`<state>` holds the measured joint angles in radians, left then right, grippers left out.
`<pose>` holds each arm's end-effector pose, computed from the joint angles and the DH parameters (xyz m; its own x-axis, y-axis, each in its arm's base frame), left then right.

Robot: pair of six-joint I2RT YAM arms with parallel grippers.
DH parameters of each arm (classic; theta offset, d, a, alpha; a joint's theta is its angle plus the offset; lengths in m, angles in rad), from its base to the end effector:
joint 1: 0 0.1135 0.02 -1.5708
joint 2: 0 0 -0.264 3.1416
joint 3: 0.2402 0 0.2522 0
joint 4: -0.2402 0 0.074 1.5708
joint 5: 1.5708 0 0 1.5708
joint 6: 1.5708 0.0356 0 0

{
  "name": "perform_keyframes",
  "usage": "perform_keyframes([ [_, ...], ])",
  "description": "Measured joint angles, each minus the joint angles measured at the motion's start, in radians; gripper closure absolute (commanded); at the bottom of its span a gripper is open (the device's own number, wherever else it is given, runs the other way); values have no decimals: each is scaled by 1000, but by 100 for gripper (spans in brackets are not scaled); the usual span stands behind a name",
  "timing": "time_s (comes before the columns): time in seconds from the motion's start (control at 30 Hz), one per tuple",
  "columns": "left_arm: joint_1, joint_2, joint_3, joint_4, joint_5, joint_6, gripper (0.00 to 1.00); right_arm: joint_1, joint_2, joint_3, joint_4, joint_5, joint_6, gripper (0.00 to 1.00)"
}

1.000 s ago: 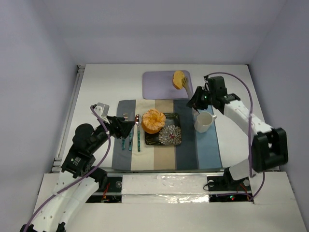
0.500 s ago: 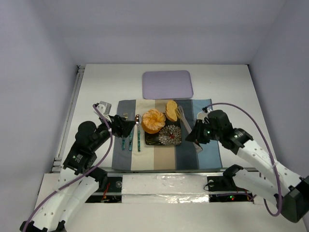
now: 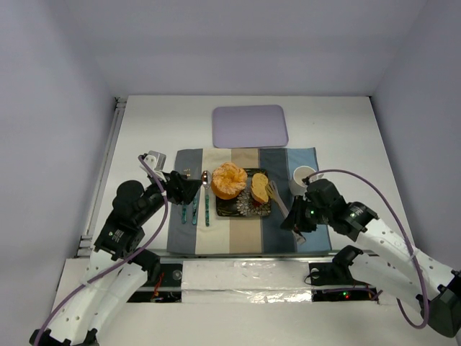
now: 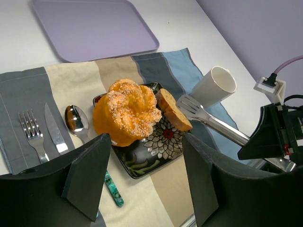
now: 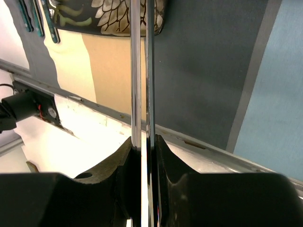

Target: Place the bread

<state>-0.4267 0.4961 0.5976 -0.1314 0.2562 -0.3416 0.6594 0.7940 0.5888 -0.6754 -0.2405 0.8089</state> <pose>0.1181 -0.0636 0.3204 -0.2370 -0.2482 -0.9393 0.5854 0.7351 -0.3420 0.1182 0.1023 0.2269 -0.9379 0.1621 -0.3066 -0.0525 0.8076 0.5875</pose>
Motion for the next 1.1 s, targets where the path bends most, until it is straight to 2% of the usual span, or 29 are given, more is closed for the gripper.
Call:
perform_keyframes([
  [0.17,0,0,0,0,-2,0,41,7,20,0,2,2,5,84],
  [0.27,0,-1,0,0,-3,0,41,18,42,0,4,5,5,76],
  [0.3,0,-1,0,0,-3,0,41,19,47,0,6,5,4,69],
  [0.43,0,-3,0,0,-3,0,41,23,53,2,12,5,8,57],
  [0.5,0,-4,0,0,-3,0,41,23,50,7,11,5,7,55],
  [0.67,0,-4,0,0,-3,0,41,29,23,58,-11,15,-2,57],
  [0.73,0,-7,0,0,-3,0,41,29,17,105,-35,29,-13,63],
  [0.87,0,-9,0,0,-3,0,41,29,8,201,-44,69,-30,68],
  [1.1,0,-25,0,0,-2,0,41,11,158,491,-65,283,-134,72],
])
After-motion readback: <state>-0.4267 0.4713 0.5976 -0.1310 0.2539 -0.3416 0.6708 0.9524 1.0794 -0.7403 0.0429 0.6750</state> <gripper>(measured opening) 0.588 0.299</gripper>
